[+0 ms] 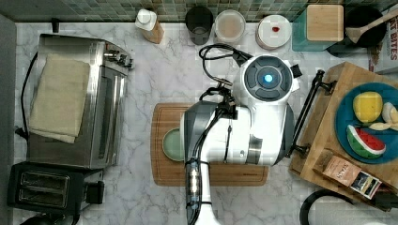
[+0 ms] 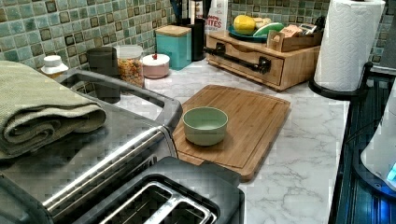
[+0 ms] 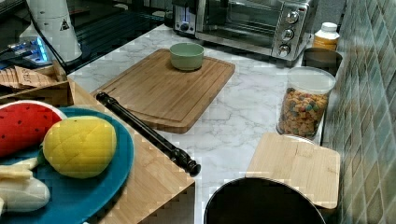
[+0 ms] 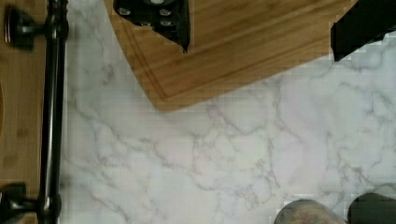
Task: Open the drawer.
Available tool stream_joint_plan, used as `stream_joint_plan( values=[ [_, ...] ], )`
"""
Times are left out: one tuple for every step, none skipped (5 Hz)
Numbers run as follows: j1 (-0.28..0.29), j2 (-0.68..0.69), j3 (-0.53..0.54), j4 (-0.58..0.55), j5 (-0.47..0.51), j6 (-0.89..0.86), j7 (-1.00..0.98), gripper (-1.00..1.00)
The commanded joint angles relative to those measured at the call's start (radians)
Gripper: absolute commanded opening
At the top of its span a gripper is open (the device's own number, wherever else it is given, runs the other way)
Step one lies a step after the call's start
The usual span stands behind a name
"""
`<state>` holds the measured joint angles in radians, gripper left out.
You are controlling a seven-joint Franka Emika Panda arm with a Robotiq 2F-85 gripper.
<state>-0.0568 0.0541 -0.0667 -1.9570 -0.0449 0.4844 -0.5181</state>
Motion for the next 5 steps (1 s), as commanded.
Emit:
stream_joint_plan(
  values=[
    [-0.117, 0.072, -0.106, 0.005, 0.006, 0.061, -0.212, 1.0],
    [-0.133, 0.126, -0.108, 0.053, -0.014, 0.039, -0.202, 1.0],
    [-0.137, 0.128, -0.097, 0.008, -0.062, 0.143, -0.164, 1.0],
    [-0.185, 0.158, -0.03, 0.025, -0.157, 0.152, -0.093, 1.0],
    [-0.158, 0.197, -0.08, 0.065, -0.206, 0.141, -0.1, 1.0]
  ],
)
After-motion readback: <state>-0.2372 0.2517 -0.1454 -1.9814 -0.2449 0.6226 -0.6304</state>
